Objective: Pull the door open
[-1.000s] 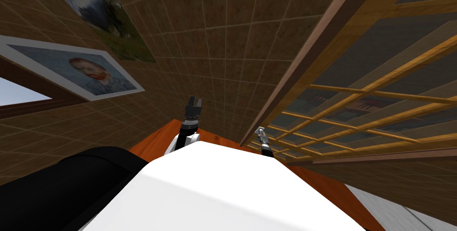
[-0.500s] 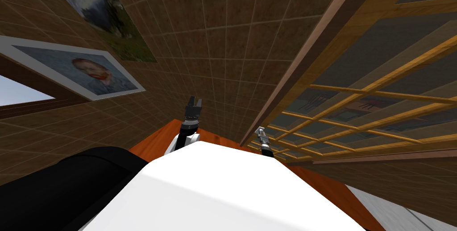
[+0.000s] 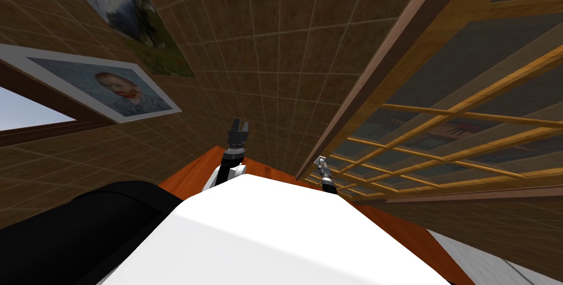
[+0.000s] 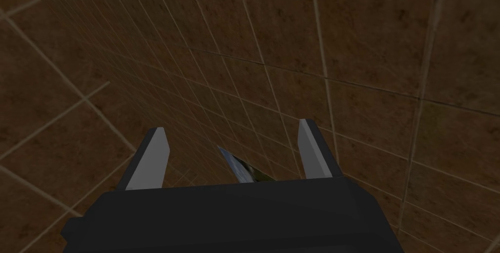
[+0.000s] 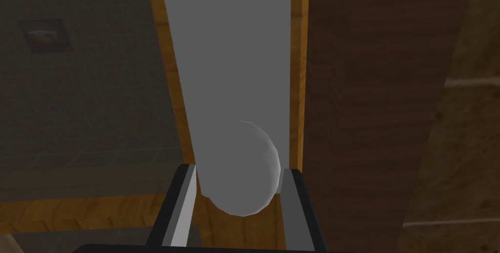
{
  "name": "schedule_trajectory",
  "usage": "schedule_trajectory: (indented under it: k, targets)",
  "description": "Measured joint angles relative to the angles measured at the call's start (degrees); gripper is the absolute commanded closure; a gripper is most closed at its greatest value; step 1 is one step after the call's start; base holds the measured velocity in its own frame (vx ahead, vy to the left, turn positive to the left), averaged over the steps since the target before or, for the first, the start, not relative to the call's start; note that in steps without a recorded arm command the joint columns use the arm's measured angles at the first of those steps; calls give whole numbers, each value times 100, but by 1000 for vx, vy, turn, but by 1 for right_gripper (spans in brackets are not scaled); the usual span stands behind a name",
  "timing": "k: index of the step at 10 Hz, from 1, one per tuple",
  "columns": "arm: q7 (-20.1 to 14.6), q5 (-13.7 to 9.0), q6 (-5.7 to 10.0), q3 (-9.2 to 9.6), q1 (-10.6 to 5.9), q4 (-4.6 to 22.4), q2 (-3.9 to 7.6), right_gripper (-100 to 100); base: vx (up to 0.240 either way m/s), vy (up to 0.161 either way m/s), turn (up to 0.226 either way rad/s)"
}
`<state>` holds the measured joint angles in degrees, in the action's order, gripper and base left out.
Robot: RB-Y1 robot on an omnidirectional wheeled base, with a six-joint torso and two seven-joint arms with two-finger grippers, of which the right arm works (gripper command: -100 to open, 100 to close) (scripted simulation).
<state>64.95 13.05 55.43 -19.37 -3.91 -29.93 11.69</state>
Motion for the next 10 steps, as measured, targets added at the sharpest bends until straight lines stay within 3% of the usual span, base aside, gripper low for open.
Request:
schedule_trajectory:
  k: [10]
  targets:
    - [-1489, -309, -13, 239, -30, 6, 66, 100, -20, -8, 19]
